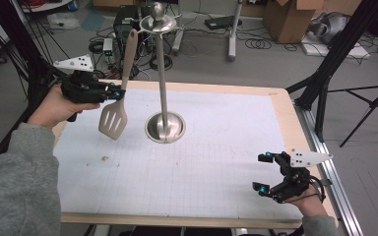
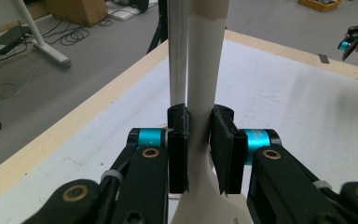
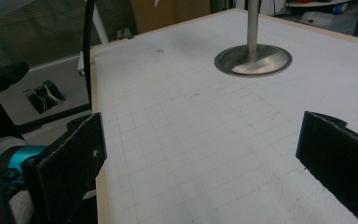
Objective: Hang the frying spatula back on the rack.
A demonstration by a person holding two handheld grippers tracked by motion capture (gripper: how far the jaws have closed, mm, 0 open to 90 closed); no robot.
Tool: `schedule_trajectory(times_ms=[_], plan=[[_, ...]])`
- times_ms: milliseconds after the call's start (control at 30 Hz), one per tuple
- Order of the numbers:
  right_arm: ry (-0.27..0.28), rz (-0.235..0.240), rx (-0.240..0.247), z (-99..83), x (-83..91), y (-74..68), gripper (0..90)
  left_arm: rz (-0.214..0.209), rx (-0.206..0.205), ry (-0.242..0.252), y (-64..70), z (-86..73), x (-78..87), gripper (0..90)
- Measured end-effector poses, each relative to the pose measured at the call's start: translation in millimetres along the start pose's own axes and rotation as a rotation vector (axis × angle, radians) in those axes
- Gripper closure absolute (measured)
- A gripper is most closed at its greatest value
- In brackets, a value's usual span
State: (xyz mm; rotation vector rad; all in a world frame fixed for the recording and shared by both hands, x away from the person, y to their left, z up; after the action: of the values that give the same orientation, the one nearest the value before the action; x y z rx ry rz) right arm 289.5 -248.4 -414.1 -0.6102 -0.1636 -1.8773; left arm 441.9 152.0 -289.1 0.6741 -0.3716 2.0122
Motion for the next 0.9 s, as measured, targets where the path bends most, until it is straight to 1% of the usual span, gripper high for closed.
schedule_trajectory(times_ms=[67,100,133,167,200,233,300,333,367,400,500,533,633,700,733,800,900], plan=[[0.000,-0.001,0.000,0.0,0.1,0.0,0.5,0.001,0.003,0.007,0.2,0.5,-0.5,76.0],[0.003,-0.002,0.001,0.4,0.1,0.3,0.5,0.003,0.003,0.023,0.7,2.0,-0.1,75.6],[0.002,-0.004,0.004,0.3,0.0,0.5,0.5,0.012,0.003,0.043,0.2,4.1,0.8,72.9],[0.002,-0.005,0.007,0.2,-0.2,0.7,0.5,0.011,0.007,0.048,0.0,5.0,1.4,67.3],[0.003,-0.005,0.007,0.3,-0.3,0.6,0.5,0.018,0.006,0.048,-0.5,4.8,1.4,65.1],[0.003,-0.006,0.009,0.5,-0.5,0.6,0.5,0.032,-0.008,0.040,-1.4,3.2,1.3,61.6],[0.002,-0.004,0.005,0.3,-0.6,0.0,0.5,0.035,-0.006,0.036,-1.7,2.3,1.7,58.4],[0.002,-0.004,0.005,0.3,-0.6,0.0,0.5,0.037,-0.016,0.044,-1.5,2.9,2.5,55.6],[0.001,-0.004,0.005,0.2,-0.5,0.0,0.5,0.035,-0.024,0.054,-1.0,4.1,3.5,52.9],[0.001,-0.004,0.006,0.2,-0.5,0.1,0.5,0.027,-0.022,0.066,0.5,5.5,3.8,48.9],[0.001,-0.004,0.007,0.1,-0.4,0.0,0.5,0.016,-0.047,0.062,2.5,4.1,2.8,39.3],[-0.001,-0.004,0.005,0.0,-0.3,0.0,0.5,0.015,-0.050,0.059,2.9,3.4,2.2,35.5],[0.001,-0.004,0.004,0.1,-0.5,0.1,0.5,0.008,-0.055,0.056,4.3,2.4,1.7,28.8],[-0.003,-0.003,0.006,-0.4,-1.2,0.0,0.5,0.018,-0.061,0.058,4.3,3.0,2.0,23.3],[-0.005,-0.003,0.007,-0.6,-1.5,-0.1,0.4,0.015,-0.058,0.063,4.7,3.5,2.2,20.3],[-0.005,-0.002,0.005,-0.6,-1.9,-0.5,0.5,0.013,-0.060,0.067,5.9,3.9,2.9,19.7],[-0.005,-0.002,0.006,-0.7,-1.8,-0.4,0.5,0.011,-0.055,0.064,6.7,3.7,3.6,16.0]])
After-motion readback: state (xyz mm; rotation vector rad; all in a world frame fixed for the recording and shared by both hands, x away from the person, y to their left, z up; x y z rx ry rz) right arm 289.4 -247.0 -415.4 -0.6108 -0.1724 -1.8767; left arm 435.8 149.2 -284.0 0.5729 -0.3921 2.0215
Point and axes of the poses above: each handheld gripper's, and its own axes: x roughly backward along the jaws, z roughly out of its top, y roughly to its right, the point moved 10 cm from there along -x, roughly forward along the jaws, and after that the axes turned 10 degrees about -y, right-handed, at the moved point
